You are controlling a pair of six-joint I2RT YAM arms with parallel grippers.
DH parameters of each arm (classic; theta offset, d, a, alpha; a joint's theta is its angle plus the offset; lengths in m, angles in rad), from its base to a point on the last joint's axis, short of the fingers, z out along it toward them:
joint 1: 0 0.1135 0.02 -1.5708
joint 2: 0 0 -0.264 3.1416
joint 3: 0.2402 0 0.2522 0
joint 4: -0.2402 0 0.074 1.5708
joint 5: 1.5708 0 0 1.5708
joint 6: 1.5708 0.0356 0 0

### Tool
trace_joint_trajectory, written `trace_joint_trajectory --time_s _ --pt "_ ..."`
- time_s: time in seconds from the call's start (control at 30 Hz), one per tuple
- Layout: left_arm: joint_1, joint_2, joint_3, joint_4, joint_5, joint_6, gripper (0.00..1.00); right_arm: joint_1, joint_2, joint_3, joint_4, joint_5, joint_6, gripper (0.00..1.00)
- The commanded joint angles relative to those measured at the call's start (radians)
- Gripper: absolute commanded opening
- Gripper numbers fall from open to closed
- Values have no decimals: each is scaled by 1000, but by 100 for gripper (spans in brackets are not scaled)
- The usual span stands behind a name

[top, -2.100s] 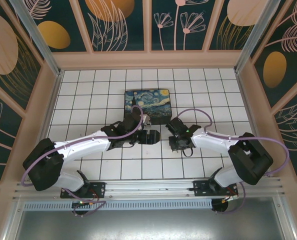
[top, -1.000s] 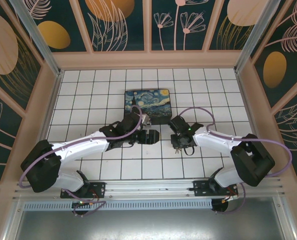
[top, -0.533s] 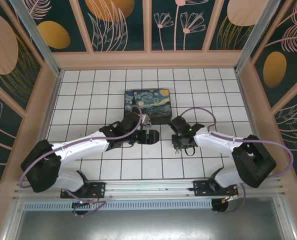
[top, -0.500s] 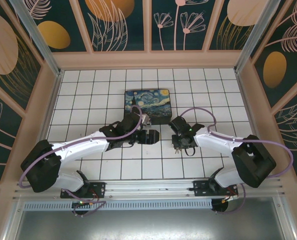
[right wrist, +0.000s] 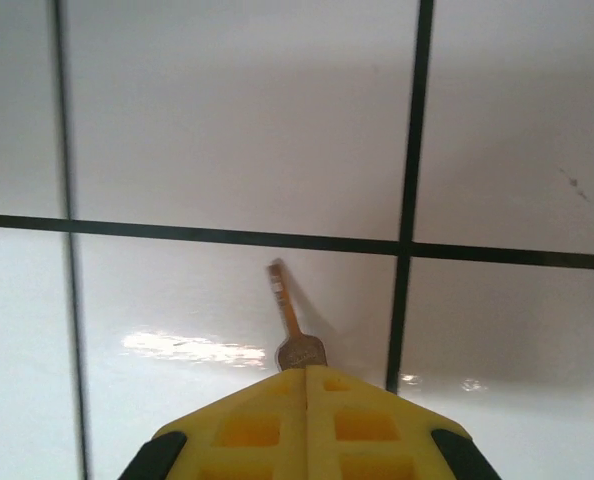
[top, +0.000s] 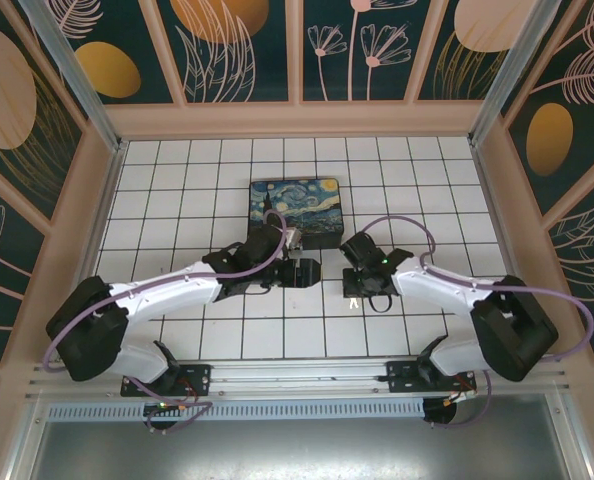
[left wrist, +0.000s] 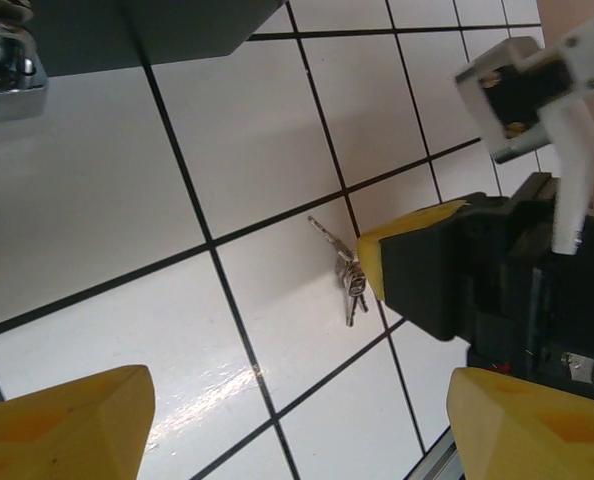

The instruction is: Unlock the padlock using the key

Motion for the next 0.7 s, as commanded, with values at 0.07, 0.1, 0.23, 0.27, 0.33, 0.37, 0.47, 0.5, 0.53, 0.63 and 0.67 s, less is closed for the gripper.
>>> trace_joint_trajectory --time_s 0.07,0.1,0.23,0.27,0.33,0.37,0.47,0.5,0.53,0.63,0.67 --pt "-8 46 -3 90 38 -55 73 -9 -100 9 10 -90 5 1" --pt "-8 51 -4 110 48 -59 71 -8 -114 13 4 -102 4 1" --pt "-6 83 -16 215 98 -61 62 -9 -180 37 -6 -154 -6 0" --pt "-6 95 -24 254 123 -73 61 -11 -193 46 -6 -167 -8 0" --pt "-2 129 -48 358 182 -129 61 -12 -210 73 -17 -188 -11 0" --pt "0 145 -63 409 203 -167 61 -12 -215 90 -27 -192 -13 0" --pt "1 171 -95 540 235 -246 61 -14 -222 120 -45 -204 -16 0" --pt "1 174 -102 580 244 -268 61 -15 -223 126 -47 -211 -15 0" --pt "2 175 -106 605 248 -284 60 -17 -224 130 -46 -220 -12 0" --pt "1 165 -103 606 237 -283 57 -21 -230 138 -45 -228 5 0" --pt "1 162 -105 602 236 -273 57 -24 -230 139 -42 -236 9 0"
